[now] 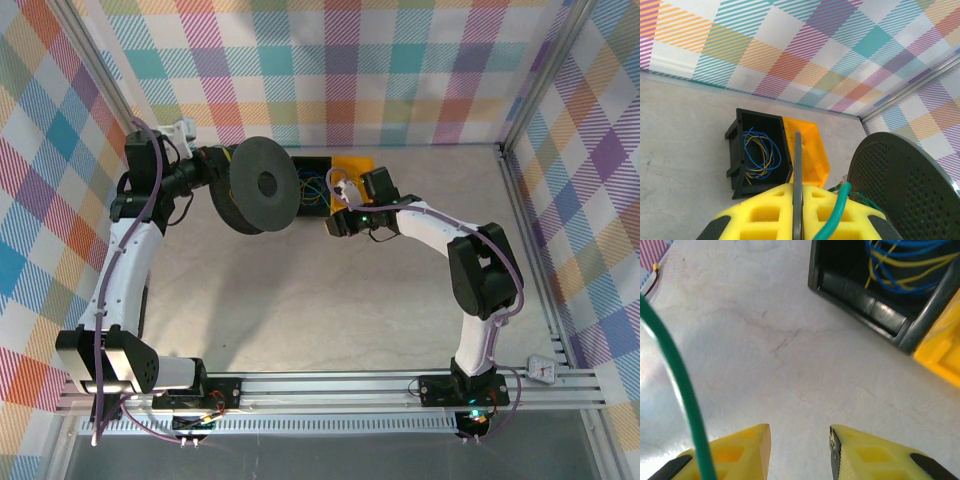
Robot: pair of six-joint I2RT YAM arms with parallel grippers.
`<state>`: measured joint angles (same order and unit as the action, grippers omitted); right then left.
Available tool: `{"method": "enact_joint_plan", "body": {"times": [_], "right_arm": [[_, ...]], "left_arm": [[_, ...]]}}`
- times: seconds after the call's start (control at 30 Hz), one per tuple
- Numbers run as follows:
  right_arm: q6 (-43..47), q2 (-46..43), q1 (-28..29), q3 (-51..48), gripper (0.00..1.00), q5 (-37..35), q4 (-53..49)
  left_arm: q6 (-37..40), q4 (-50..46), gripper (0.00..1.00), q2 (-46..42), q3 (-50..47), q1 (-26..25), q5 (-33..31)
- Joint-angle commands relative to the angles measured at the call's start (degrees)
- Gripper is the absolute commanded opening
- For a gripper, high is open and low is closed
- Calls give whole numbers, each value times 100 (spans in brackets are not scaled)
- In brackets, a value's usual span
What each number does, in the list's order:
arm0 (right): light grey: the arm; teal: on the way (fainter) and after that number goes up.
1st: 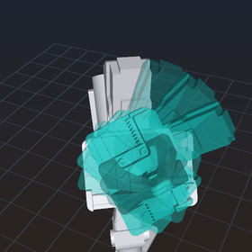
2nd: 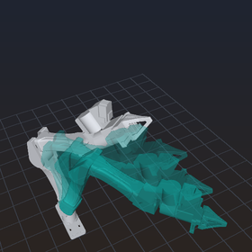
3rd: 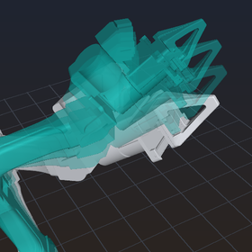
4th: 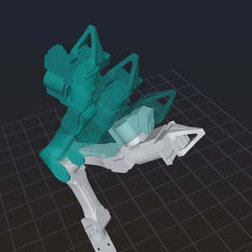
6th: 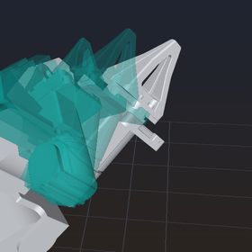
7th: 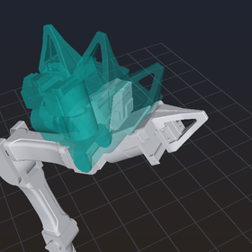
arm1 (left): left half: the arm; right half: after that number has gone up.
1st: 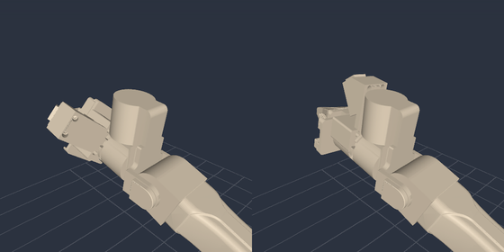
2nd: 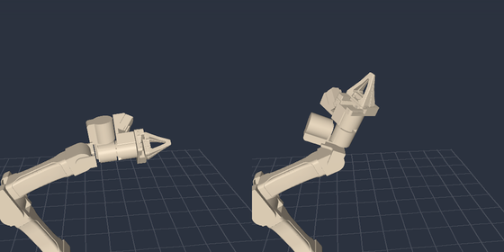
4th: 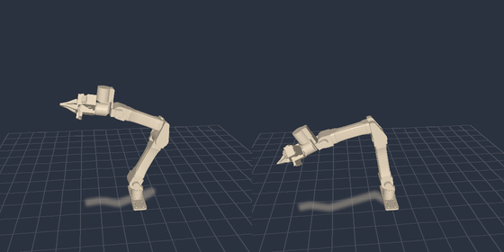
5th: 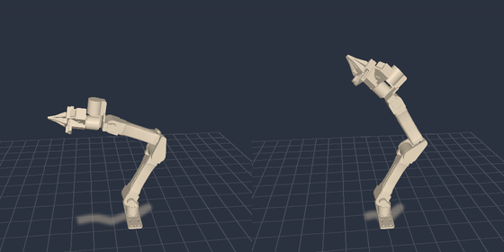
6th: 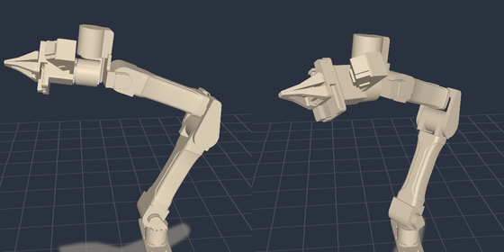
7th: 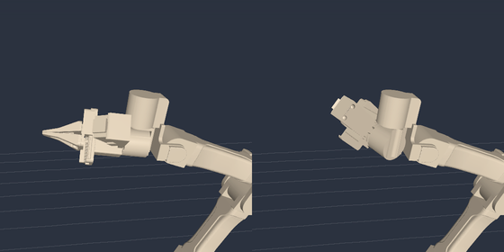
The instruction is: Wrap the cables
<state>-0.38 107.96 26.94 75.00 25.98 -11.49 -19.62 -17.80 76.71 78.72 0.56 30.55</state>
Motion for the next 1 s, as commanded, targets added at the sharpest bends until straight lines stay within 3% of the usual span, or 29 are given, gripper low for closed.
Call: {"method": "enact_joint_plan", "body": {"times": [0.0,0.33,0.57,0.63,0.83,0.97], "right_arm": [[34,-21,-180,-358,38,147,-60],[-106,-82,-336,-915,36,452,304],[-129,-100,-382,-1040,11,475,434],[-129,-122,-400,-1039,11,478,436],[-269,-393,-609,-1073,18,639,491],[-640,-815,-1010,-1072,46,902,512]], "left_arm": [[-71,570,0,-192,482,129,-28],[-103,551,0,-130,637,129,-13],[-91,515,0,-130,694,129,-5],[-95,491,0,-116,706,129,34],[357,-182,0,-42,925,103,198],[1022,-783,0,-149,912,-51,-264]]}}
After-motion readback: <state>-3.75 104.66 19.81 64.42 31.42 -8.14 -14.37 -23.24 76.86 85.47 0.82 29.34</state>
